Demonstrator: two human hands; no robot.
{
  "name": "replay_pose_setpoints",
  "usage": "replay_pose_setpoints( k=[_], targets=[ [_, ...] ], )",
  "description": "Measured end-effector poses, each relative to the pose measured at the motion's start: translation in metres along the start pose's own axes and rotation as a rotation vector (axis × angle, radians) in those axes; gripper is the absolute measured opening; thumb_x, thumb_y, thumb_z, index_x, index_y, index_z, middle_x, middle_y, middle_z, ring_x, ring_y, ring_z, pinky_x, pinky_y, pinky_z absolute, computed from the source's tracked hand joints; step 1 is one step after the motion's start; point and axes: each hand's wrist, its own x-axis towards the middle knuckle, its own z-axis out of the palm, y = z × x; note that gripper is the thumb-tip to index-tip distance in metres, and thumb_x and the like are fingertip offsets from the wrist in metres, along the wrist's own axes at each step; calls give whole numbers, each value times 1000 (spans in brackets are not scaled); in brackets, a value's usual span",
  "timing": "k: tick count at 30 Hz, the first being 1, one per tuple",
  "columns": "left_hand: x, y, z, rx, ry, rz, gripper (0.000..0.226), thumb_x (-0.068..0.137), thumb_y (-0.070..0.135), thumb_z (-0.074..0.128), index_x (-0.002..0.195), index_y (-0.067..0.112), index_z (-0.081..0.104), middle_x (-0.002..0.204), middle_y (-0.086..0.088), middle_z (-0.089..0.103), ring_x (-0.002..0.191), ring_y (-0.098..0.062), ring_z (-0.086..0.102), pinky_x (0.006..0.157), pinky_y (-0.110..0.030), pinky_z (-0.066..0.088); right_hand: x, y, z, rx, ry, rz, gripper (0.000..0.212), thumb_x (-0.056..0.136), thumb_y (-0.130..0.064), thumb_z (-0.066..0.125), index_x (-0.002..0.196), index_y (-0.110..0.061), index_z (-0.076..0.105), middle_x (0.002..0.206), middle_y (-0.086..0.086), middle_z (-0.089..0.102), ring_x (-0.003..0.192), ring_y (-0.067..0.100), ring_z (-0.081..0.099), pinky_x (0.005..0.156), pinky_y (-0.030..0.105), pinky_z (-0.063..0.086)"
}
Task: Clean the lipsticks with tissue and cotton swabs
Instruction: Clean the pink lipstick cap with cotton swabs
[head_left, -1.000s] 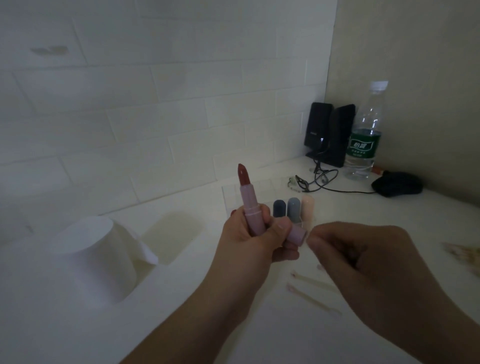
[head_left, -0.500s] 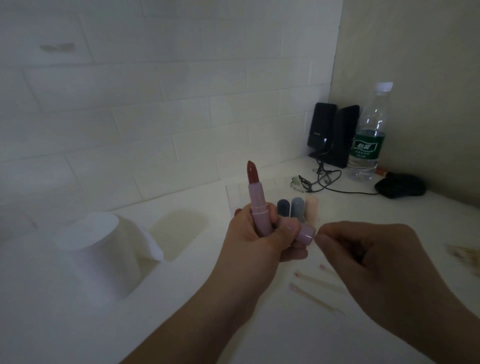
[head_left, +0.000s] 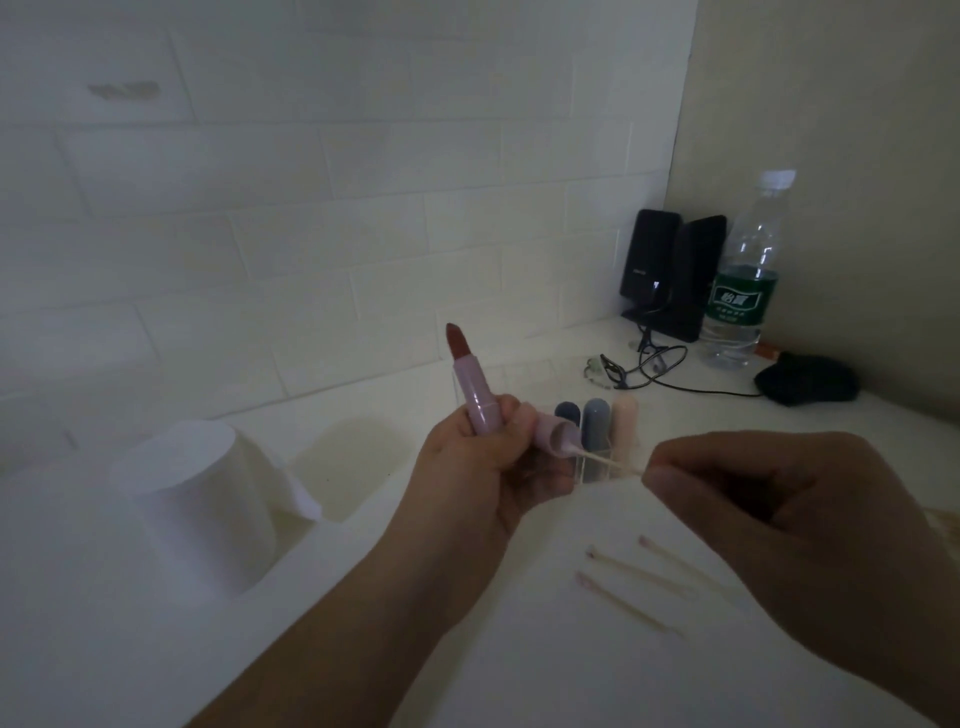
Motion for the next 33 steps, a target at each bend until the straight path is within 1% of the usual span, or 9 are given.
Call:
replay_pose_setpoints(
  k=[3,5,10,15,18,20,24,29,33],
  targets=[
    [2,1,-3,-130,39,-60,30,99,7,38,71,7,49,74,-13,60,58,-18,54,49,-23,53,1,-3,-4,-75,65,-74,7,76,-40,62,70,-42,64,66,-21,65,48,-6,58,46,8,45],
    [2,1,-4,-157,49,-65,31,99,7,38,70,7,48,77,-15,58,59,-19,54,49,-24,52,0,-3,-4,-98,85,-93,10,80,-37,69,71,-38,65,72,-24,65,49,-9,57,46,2,41],
    [4,-5,-4,59,55,77,28,98,3,39,73,6,52,68,-9,62,59,-19,51,52,-26,48,-1,0,-1,-120,80,-80,7,76,-35,61,70,-35,65,75,-25,64,52,-11,58,49,-3,38],
    [3,-7,-4,288,22,190,24,98,0,40,76,3,50,66,-4,65,59,-16,53,55,-26,46,-1,3,0,-181,66,-89,11,79,-39,67,70,-34,67,56,-15,61,55,-1,59,51,2,41],
    [2,-8,-2,297,19,167,23,97,-1,40,77,4,48,65,-4,65,59,-17,54,55,-27,47,0,5,4,-251,66,-116,13,80,-31,72,71,-36,64,51,-22,56,57,-1,58,52,-2,36],
    [2,-9,-2,272,28,135,23,97,-2,41,76,4,49,65,-6,64,59,-18,55,55,-27,48,-1,6,6,-278,29,-112,21,80,-26,74,69,-38,61,47,-23,50,50,-1,54,48,-4,32],
    [0,-10,0,177,23,44,28,98,0,39,74,3,52,62,-7,63,56,-18,54,56,-26,51,-6,8,10,-181,-42,-90,28,74,-14,76,61,-33,60,41,-8,41,35,3,37,44,-2,27],
    [1,-7,1,-213,12,-180,24,100,6,37,79,6,49,65,-11,61,59,-17,54,52,-23,53,-5,1,6,-21,-7,-56,23,80,-29,73,63,-38,62,48,-11,54,35,3,42,42,2,31],
    [3,-7,-3,-365,17,-265,17,99,5,35,87,8,46,74,-15,59,53,-17,52,46,-20,49,-4,-2,1,-15,141,-33,15,75,-20,66,65,-31,62,60,-15,63,43,4,55,41,0,34]
  ],
)
